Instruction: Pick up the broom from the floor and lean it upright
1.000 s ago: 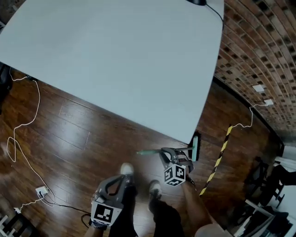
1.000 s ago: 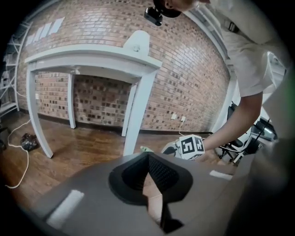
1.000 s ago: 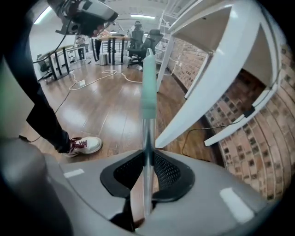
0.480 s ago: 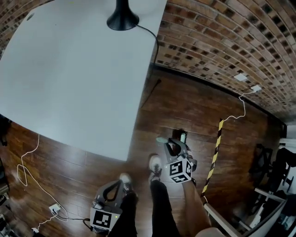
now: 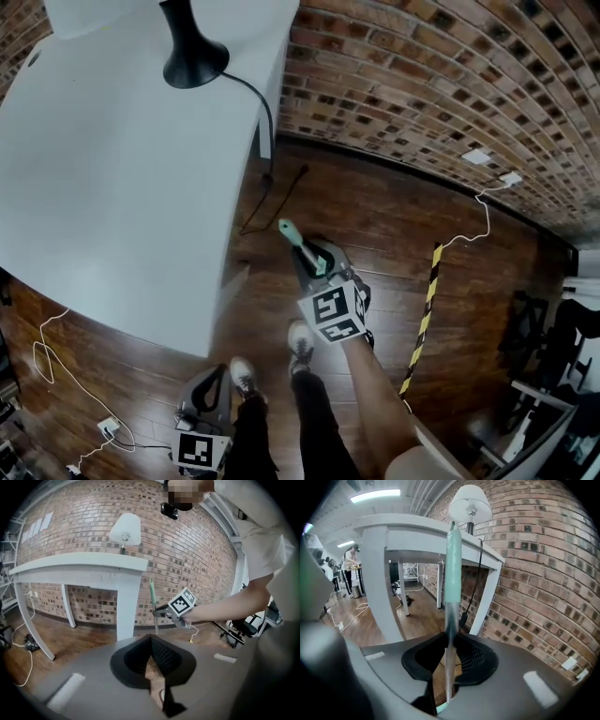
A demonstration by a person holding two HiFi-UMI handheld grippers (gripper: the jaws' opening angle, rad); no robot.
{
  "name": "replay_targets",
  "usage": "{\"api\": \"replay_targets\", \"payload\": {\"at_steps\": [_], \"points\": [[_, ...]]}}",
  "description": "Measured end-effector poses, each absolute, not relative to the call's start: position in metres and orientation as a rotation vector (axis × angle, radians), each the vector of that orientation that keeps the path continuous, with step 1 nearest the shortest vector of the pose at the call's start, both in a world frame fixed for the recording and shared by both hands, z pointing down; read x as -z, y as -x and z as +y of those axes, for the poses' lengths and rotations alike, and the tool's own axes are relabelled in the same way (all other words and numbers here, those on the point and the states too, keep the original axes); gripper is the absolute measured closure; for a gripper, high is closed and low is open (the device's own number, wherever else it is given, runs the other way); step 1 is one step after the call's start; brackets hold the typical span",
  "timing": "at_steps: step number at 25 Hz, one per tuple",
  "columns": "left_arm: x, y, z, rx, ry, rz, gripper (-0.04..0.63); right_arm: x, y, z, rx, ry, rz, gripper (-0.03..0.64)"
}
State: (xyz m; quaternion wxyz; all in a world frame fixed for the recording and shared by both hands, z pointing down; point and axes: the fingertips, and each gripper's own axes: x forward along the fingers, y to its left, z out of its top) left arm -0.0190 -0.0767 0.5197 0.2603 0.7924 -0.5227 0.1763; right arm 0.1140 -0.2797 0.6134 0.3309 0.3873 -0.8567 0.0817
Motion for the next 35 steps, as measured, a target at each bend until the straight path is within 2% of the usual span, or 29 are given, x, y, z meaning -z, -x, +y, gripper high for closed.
{"api": "replay_targets", "payload": {"at_steps": [9,26,35], "points": [[-0.516,0.015,-0.080,-0.484,-2.122,-1.439,0.597,-0.605,-0.060,-0.332,-0.123,-0.883,-2.270,0.520],[-0.522,0.035,-0.066,-0.488,-2.113,-1.460,0.597,-0.611,-0.054,-0.381,-0.270,-1.056,-2.236,0.518],[-0.524,0.040,-0.073,-0.463,-2.130,-1.477,0.597,-0.621,-0.057,-0.379,-0.229,-1.070,-2.251,0.448]]}}
